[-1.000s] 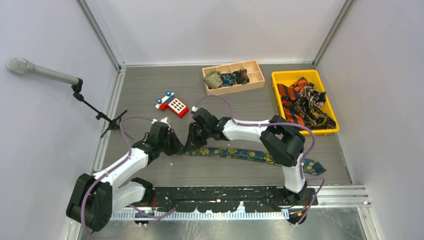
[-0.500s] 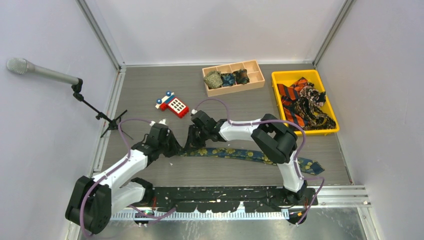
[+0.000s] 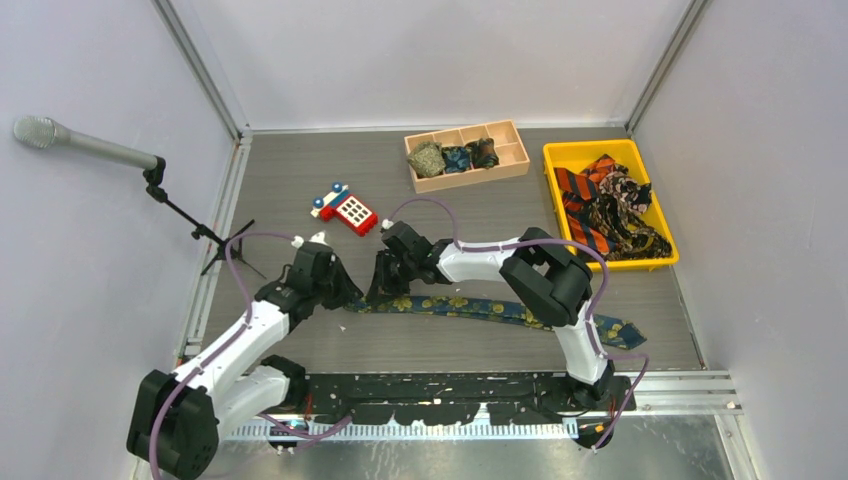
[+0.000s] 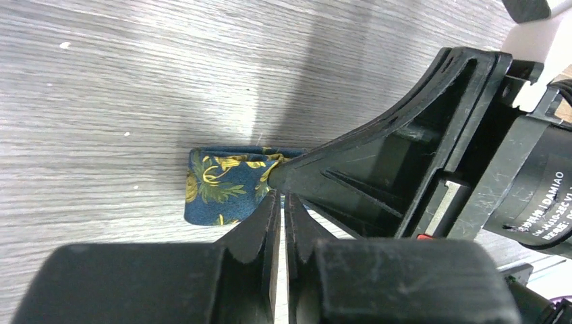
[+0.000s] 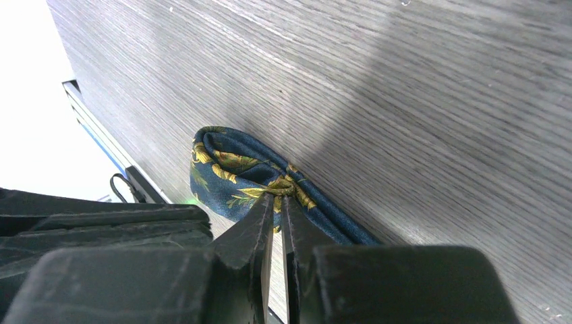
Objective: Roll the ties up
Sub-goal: Roll the tie at the center of the board.
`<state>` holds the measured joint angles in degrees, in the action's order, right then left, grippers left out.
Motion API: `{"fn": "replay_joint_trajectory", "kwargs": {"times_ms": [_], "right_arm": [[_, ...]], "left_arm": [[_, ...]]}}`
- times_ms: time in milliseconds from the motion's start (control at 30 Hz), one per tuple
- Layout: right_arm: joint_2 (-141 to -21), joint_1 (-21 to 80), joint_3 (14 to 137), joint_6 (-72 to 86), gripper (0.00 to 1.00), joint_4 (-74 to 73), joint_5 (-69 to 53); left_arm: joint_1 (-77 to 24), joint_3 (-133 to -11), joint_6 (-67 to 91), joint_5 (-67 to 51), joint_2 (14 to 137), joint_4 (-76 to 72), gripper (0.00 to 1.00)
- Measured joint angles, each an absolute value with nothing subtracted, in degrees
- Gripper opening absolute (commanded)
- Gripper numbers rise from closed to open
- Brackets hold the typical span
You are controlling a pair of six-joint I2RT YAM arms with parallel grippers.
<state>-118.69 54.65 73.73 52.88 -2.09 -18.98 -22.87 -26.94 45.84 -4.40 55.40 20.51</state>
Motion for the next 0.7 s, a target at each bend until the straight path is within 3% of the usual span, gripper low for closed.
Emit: {"fn": "replay_joint_trajectory", "kwargs": {"times_ms": [700], "right_arm": [[-118.72, 54.70, 73.73, 52.88, 0.15, -1.83, -19.25]], "left_arm": [[-22.87, -27.64, 45.84, 2.35, 61.14, 23.81, 0.05]]}}
